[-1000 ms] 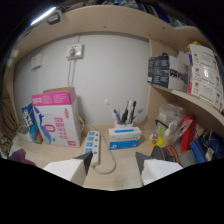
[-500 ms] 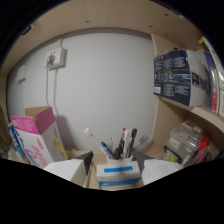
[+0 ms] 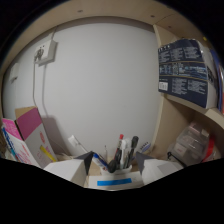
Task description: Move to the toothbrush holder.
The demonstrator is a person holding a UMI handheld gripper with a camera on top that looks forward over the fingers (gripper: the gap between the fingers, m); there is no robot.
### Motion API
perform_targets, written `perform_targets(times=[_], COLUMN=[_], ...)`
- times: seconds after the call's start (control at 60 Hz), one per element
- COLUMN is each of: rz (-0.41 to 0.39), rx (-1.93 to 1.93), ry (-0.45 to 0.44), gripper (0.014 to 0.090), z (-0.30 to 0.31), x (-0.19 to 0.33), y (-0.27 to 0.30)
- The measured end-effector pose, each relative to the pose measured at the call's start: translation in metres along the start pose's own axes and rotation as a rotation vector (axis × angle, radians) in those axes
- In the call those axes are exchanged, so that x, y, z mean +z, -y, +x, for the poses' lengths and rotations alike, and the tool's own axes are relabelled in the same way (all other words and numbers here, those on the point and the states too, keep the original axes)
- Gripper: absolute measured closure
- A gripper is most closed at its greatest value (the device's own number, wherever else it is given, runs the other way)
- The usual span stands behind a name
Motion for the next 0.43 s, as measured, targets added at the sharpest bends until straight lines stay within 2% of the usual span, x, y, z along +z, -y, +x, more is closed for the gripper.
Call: perform_targets(times=[0.433], rz=[-0.015], rx=[0.010], ry=[0.004], gripper=[0.0182], z=[-0.0026], x=[0.0007], y=[-0.0052])
